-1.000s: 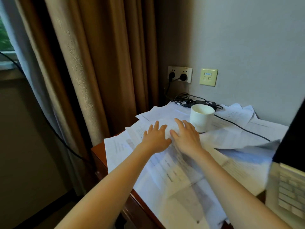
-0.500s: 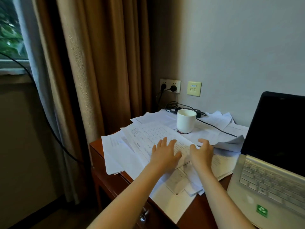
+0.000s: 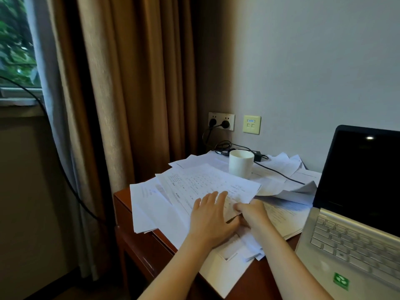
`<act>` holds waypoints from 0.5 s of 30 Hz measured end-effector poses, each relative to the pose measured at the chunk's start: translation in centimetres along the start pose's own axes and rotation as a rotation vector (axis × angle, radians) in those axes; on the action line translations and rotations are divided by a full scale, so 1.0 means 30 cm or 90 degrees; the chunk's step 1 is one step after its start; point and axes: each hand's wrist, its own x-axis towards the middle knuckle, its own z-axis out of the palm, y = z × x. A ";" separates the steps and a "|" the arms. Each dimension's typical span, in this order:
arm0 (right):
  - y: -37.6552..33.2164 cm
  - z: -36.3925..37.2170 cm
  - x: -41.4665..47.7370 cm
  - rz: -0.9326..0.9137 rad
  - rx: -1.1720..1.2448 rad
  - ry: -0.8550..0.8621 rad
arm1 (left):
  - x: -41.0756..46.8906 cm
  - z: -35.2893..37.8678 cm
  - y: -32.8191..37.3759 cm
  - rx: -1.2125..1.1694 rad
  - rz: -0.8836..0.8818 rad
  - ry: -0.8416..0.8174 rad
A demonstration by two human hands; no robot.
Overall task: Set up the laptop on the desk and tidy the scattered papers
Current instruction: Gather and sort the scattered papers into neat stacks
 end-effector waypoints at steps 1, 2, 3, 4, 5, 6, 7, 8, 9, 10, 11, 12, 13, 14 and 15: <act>-0.001 0.001 -0.004 -0.001 0.024 -0.011 | -0.001 -0.002 -0.001 0.014 -0.002 0.002; -0.005 -0.001 -0.009 0.000 0.057 -0.020 | -0.001 -0.003 -0.002 0.020 -0.006 0.001; -0.014 -0.005 -0.018 -0.002 0.087 -0.022 | -0.002 -0.004 -0.001 0.020 -0.004 -0.001; -0.021 -0.010 -0.021 -0.010 0.110 -0.023 | -0.005 -0.007 -0.001 0.018 0.003 0.006; -0.026 -0.017 -0.022 -0.021 0.126 -0.018 | -0.009 -0.010 0.000 0.022 0.011 0.017; -0.032 -0.023 -0.027 -0.026 0.151 -0.016 | -0.013 -0.010 -0.001 0.033 0.014 0.028; -0.039 -0.028 -0.037 -0.025 0.178 -0.017 | -0.015 -0.007 -0.005 0.045 0.014 0.039; -0.044 -0.033 -0.045 -0.023 0.207 -0.019 | -0.017 -0.004 -0.008 0.052 0.011 0.048; -0.048 -0.039 -0.052 -0.019 0.235 -0.018 | -0.019 -0.003 -0.009 0.055 0.012 0.059; -0.052 -0.045 -0.058 -0.018 0.267 -0.013 | -0.023 -0.005 -0.012 0.061 0.018 0.071; -0.055 -0.049 -0.062 -0.017 0.298 -0.006 | -0.027 -0.008 -0.015 0.070 0.025 0.084; -0.056 -0.054 -0.061 -0.014 0.329 0.003 | -0.034 -0.011 -0.023 0.076 0.026 0.090; -0.057 -0.059 -0.057 -0.007 0.356 0.011 | -0.042 -0.018 -0.030 0.078 0.019 0.089; -0.057 -0.065 -0.055 -0.001 0.376 0.016 | -0.052 -0.027 -0.038 0.072 -0.003 0.083; -0.058 -0.067 -0.056 0.005 0.394 0.017 | -0.061 -0.039 -0.049 0.044 -0.044 0.084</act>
